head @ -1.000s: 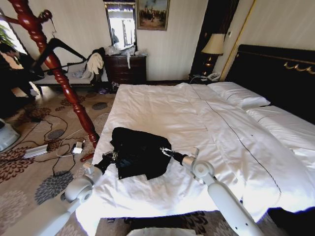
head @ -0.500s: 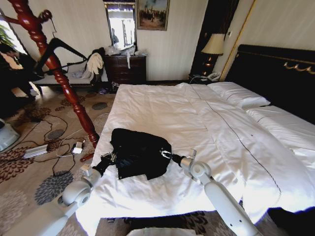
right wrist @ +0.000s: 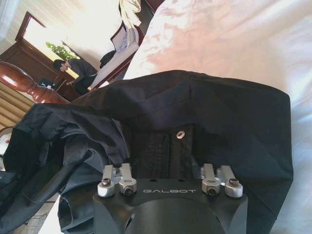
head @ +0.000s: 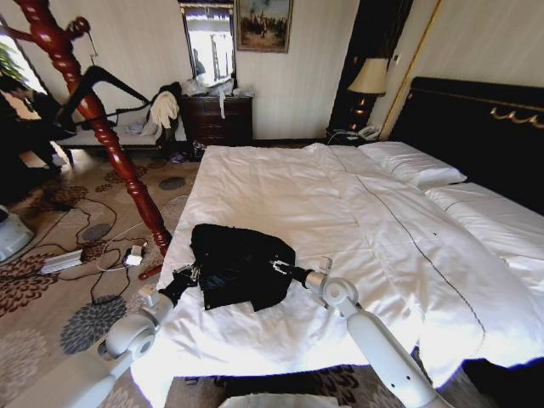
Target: Pick up the clothes from the bed and hang them on the clothes hanger.
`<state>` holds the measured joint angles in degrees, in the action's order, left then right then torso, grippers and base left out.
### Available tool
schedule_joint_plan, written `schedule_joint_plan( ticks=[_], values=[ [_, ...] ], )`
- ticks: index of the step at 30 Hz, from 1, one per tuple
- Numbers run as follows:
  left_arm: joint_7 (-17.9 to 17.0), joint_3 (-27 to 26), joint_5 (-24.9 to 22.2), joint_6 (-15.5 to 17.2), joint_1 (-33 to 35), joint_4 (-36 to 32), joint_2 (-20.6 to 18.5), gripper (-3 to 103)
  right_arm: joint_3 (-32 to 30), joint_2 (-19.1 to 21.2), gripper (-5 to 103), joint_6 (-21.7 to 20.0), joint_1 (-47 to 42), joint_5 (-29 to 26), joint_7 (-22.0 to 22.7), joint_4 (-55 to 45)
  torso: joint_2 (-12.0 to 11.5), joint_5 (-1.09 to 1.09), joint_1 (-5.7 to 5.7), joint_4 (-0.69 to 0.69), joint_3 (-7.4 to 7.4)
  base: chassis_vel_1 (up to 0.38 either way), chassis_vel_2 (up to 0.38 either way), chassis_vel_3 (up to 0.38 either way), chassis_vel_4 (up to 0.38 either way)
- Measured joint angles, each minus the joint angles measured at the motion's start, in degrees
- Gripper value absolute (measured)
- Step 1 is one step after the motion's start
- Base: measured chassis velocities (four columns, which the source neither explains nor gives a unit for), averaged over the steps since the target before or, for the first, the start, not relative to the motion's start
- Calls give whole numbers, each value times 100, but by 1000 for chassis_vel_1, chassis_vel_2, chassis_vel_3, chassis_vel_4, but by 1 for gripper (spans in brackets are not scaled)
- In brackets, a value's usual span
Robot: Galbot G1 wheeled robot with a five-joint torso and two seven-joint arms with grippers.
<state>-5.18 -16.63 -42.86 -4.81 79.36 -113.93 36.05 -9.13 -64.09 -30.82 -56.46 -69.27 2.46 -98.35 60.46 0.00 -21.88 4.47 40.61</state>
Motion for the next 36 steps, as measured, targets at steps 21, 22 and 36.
schedule_joint_plan(
  ticks=[21,22,36],
  values=[
    [-259,-48,-71,35,-112,-89,75,0,46,330,0,473,-142,180,352,-673,0,0,0,0,0,0,0,0,0],
    [-320,-75,-114,50,-145,-113,83,0,45,404,0,544,-140,162,416,-774,0,1,0,0,0,0,0,0,0],
    [-1051,-115,-884,451,-1154,-970,-519,0,-675,1225,0,724,206,-151,954,-1872,0,1,0,0,0,0,0,0,0]
  ],
)
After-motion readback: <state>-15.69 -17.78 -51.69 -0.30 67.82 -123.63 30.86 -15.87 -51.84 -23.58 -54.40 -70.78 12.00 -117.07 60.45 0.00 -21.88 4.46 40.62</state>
